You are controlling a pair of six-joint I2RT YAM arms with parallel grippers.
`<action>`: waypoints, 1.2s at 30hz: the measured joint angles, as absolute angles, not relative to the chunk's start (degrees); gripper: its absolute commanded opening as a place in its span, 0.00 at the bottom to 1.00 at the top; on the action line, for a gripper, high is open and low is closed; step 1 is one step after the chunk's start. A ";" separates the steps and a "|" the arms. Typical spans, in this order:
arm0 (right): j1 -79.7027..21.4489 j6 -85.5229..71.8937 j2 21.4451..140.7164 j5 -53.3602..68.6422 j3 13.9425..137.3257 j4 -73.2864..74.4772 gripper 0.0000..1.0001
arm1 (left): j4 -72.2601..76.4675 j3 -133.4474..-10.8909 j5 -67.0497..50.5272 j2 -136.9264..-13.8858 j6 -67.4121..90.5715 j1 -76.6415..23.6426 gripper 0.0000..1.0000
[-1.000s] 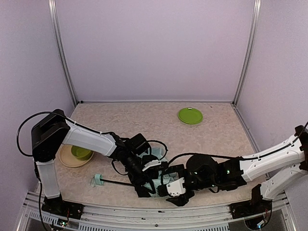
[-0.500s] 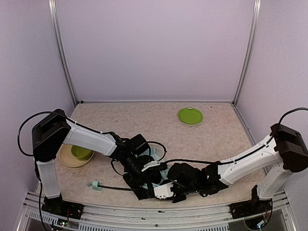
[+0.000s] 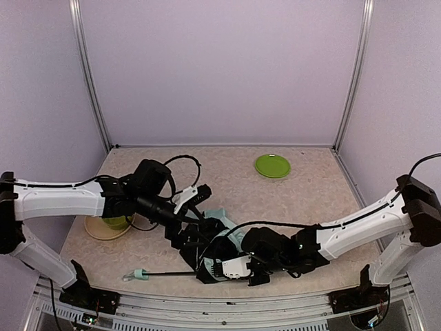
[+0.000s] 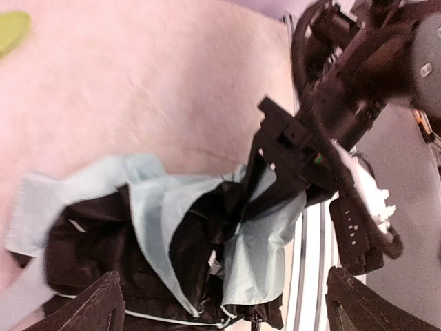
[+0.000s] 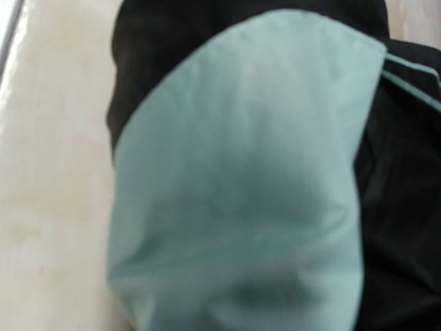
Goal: Put away the umbrella
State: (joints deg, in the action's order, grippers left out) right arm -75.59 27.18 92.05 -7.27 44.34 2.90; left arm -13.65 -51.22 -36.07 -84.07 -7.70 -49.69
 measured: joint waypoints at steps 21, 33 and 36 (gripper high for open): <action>-55.57 19.86 74.17 15.14 71.61 33.50 0.00 | -9.98 -49.82 -6.59 -58.06 -2.87 -37.58 0.99; -50.33 17.47 80.31 28.93 78.15 53.47 0.00 | -15.03 -52.42 15.57 -51.88 -10.41 -35.48 0.99; -48.90 15.55 80.62 28.03 76.16 56.62 0.00 | -16.23 -53.76 17.72 -51.53 -11.07 -33.82 0.99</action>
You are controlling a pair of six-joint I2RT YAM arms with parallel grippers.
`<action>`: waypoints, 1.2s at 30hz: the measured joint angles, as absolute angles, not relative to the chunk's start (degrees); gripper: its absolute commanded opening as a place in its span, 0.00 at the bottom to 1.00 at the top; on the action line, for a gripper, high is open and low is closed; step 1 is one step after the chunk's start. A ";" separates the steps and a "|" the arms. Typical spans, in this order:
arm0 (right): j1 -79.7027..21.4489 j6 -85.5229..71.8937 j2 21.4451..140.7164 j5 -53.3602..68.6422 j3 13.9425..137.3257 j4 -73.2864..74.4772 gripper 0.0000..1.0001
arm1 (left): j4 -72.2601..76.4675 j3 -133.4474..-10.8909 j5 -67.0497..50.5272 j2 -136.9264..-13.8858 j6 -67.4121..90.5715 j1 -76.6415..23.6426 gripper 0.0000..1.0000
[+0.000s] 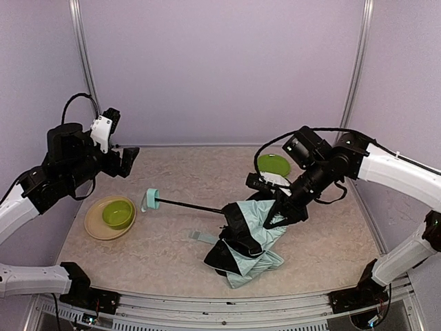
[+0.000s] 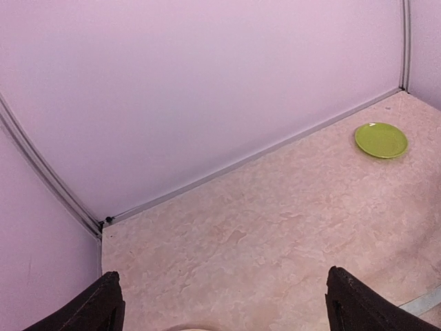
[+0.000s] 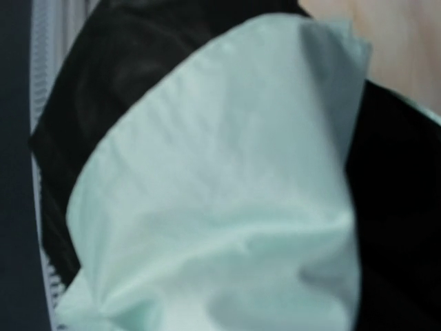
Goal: Put away the umbrella
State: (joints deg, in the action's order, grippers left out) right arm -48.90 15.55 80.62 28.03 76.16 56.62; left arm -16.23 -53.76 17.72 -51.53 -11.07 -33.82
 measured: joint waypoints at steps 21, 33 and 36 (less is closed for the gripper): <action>-43.00 -10.20 95.50 40.91 63.88 31.44 0.04 | -8.54 -54.11 -8.69 -78.61 -5.10 -67.72 0.52; -43.00 -14.92 96.62 42.87 60.18 24.60 0.04 | -5.17 -56.12 -6.09 -94.02 -4.40 -69.43 0.60; -43.00 -14.66 96.62 43.05 60.16 24.40 0.04 | -5.56 -56.42 -3.20 -94.35 -4.36 -69.23 0.58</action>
